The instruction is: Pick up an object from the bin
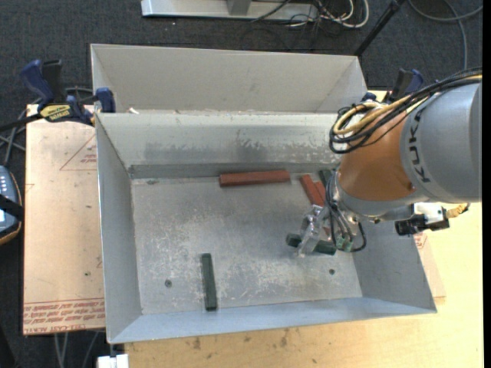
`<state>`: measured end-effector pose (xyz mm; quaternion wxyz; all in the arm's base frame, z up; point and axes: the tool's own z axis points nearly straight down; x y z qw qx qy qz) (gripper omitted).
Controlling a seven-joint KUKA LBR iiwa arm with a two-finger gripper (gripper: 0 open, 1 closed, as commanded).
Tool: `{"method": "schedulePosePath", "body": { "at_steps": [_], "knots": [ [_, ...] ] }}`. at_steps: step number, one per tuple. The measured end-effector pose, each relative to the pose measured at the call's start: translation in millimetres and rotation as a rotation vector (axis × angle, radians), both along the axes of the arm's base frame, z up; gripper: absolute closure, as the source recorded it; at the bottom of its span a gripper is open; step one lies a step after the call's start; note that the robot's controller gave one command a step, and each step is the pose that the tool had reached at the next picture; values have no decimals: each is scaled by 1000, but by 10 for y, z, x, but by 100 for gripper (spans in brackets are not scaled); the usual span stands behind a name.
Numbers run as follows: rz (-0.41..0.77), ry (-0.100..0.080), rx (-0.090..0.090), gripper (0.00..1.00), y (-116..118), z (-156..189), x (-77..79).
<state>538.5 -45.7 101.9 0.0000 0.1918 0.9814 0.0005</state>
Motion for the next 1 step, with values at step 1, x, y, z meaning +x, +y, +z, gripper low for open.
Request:
{"method": "schedulePosePath", "body": {
  "at_steps": [1],
  "knots": [
    [0, -3, 0, 100, 0, 113, 10]
  ]
}}
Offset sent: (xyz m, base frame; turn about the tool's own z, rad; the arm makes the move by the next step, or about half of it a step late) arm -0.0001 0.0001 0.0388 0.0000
